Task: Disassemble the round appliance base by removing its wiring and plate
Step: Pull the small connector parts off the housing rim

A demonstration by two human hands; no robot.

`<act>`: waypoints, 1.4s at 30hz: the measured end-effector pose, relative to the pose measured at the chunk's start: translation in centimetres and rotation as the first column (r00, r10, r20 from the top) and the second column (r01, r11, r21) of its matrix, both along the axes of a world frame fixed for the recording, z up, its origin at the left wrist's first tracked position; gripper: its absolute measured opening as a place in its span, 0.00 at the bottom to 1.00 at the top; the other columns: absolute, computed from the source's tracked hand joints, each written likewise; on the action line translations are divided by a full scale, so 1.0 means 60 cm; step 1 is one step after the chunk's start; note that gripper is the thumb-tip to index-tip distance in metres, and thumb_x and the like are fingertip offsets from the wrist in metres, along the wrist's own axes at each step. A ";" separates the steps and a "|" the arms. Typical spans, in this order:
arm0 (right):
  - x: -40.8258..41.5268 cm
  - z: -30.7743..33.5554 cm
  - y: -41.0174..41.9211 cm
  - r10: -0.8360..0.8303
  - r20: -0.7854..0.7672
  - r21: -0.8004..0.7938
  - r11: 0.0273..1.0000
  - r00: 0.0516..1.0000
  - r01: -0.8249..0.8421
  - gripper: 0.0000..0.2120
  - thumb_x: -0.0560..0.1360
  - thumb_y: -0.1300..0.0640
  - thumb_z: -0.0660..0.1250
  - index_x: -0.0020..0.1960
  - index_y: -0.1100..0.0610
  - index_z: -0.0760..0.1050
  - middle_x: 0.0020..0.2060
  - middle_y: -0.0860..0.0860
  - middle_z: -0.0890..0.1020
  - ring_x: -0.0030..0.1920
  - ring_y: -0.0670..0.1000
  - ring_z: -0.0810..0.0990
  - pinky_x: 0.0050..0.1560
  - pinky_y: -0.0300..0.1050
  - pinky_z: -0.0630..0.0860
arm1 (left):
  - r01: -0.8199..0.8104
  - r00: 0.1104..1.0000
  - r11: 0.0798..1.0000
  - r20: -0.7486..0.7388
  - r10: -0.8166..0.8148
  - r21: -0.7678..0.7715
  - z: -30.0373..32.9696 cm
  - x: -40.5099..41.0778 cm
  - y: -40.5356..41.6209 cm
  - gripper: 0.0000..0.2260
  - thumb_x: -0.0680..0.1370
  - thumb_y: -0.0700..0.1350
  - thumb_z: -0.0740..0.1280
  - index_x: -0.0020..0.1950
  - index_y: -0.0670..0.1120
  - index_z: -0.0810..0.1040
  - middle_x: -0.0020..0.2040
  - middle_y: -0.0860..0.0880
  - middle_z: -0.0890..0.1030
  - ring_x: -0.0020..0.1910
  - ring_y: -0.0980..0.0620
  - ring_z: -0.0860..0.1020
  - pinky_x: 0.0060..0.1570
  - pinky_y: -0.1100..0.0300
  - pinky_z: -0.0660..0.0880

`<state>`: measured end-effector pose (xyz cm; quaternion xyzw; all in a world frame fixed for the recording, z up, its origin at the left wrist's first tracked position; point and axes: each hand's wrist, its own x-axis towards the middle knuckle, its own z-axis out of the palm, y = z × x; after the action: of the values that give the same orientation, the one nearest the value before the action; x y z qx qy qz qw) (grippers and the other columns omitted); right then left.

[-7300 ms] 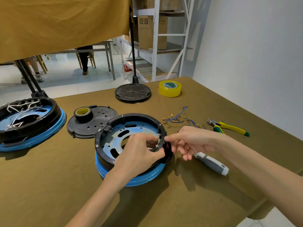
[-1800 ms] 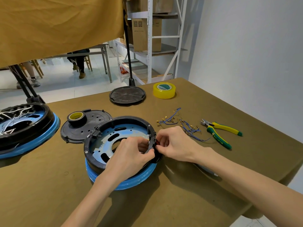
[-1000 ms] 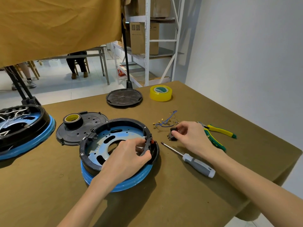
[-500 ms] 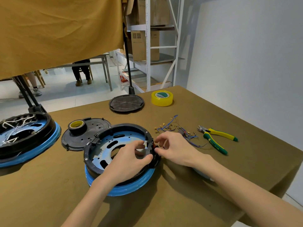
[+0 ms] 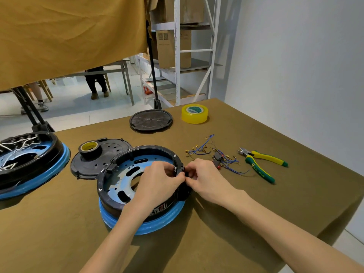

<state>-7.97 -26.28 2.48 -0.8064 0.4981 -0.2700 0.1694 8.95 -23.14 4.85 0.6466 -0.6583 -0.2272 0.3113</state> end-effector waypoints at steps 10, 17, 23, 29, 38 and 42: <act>-0.005 0.003 0.012 0.037 0.037 -0.016 0.999 0.999 -0.037 0.07 0.77 0.55 0.72 0.54 0.54 0.81 0.44 0.47 0.79 0.42 0.45 0.77 0.45 0.43 0.78 | 0.065 0.997 0.997 0.032 -0.064 -0.035 0.001 0.003 0.009 0.09 0.78 0.52 0.70 0.48 0.49 0.87 0.40 0.53 0.86 0.42 0.54 0.84 0.45 0.48 0.82; -0.016 0.028 -0.006 0.181 -0.100 -0.006 0.983 0.978 -0.183 0.10 0.78 0.49 0.69 0.50 0.56 0.80 0.43 0.48 0.77 0.42 0.44 0.75 0.44 0.42 0.74 | 0.157 0.987 0.987 0.032 -0.156 -0.030 -0.002 0.024 0.014 0.12 0.79 0.57 0.69 0.54 0.52 0.86 0.42 0.60 0.84 0.43 0.65 0.81 0.39 0.68 0.76; -0.024 0.039 -0.015 0.327 -0.136 -0.052 0.940 0.935 -0.336 0.12 0.83 0.48 0.65 0.54 0.55 0.82 0.44 0.46 0.77 0.43 0.43 0.75 0.45 0.42 0.73 | 0.094 0.992 0.994 -0.082 -0.098 -0.057 -0.002 0.039 0.017 0.09 0.72 0.57 0.76 0.49 0.55 0.85 0.43 0.60 0.86 0.44 0.64 0.83 0.49 0.60 0.83; 0.009 -0.027 0.027 0.189 0.141 -0.360 0.924 0.972 -0.127 0.05 0.73 0.61 0.72 0.43 0.63 0.80 0.37 0.53 0.76 0.34 0.52 0.74 0.34 0.48 0.73 | 0.148 0.985 0.989 -0.087 -0.150 -0.031 -0.012 0.037 0.022 0.07 0.72 0.51 0.73 0.48 0.53 0.88 0.41 0.59 0.86 0.43 0.63 0.84 0.46 0.59 0.83; 0.022 -0.049 0.032 0.171 0.196 -0.392 0.916 0.966 -0.082 0.05 0.70 0.65 0.72 0.41 0.63 0.76 0.37 0.53 0.73 0.34 0.50 0.70 0.35 0.39 0.67 | 0.148 0.983 0.988 -0.101 -0.152 -0.039 -0.008 0.037 0.034 0.05 0.75 0.44 0.73 0.48 0.50 0.88 0.40 0.60 0.86 0.42 0.64 0.84 0.46 0.61 0.82; 0.024 -0.049 0.033 0.175 0.199 -0.394 0.915 0.964 -0.085 0.04 0.72 0.64 0.71 0.41 0.62 0.76 0.37 0.52 0.73 0.36 0.44 0.67 0.38 0.32 0.63 | 0.137 0.987 0.990 -0.083 -0.140 -0.038 -0.006 0.034 0.034 0.05 0.75 0.44 0.73 0.48 0.49 0.88 0.40 0.57 0.87 0.42 0.62 0.84 0.46 0.57 0.83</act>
<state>-6.55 -24.30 -0.48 -0.8186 0.3580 -0.4414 0.0835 10.99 -21.07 4.47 0.5838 -0.6915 -0.2650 0.3330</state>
